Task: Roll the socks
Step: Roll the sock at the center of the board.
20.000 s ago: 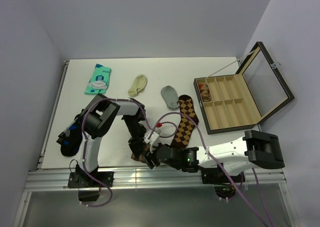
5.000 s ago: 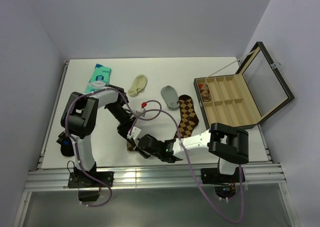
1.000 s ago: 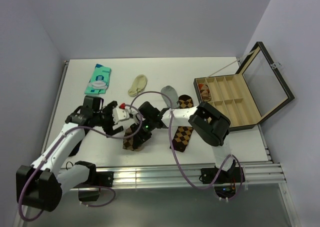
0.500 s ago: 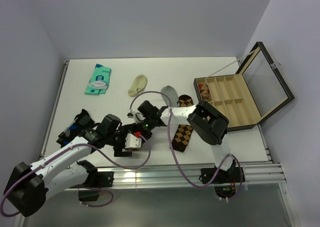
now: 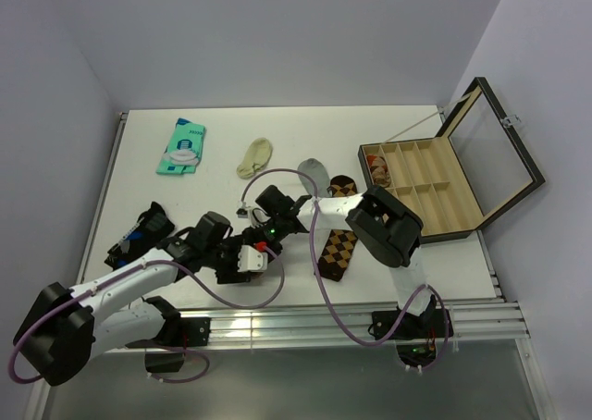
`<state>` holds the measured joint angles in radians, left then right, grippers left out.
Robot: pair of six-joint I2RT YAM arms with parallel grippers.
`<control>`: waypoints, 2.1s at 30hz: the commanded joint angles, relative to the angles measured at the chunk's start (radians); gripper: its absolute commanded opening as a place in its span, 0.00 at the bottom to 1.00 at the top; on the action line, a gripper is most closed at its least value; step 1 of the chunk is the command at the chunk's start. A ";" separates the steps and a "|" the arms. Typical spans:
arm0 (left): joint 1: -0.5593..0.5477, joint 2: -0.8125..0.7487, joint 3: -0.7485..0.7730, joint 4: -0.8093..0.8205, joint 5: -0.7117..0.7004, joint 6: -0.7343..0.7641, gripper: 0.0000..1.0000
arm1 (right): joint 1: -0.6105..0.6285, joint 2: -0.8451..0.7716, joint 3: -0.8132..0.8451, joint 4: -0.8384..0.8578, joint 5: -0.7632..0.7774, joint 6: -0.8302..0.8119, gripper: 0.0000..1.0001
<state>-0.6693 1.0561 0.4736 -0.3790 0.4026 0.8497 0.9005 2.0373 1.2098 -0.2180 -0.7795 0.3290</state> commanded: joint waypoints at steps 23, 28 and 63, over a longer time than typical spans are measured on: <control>0.033 0.237 0.112 -0.072 0.163 -0.003 0.00 | -0.069 -0.403 -0.424 0.147 0.492 0.166 0.69; 0.109 0.323 0.221 -0.179 0.264 0.054 0.00 | -0.087 -0.578 -0.552 0.242 0.626 0.219 0.70; 0.220 1.079 0.790 -0.848 0.393 0.276 0.00 | 0.437 -0.508 -0.425 0.405 1.175 -0.263 0.79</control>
<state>-0.4389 2.0903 1.2648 -1.2732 0.9150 1.0554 1.3216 1.5043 0.7273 0.1444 0.3618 0.1261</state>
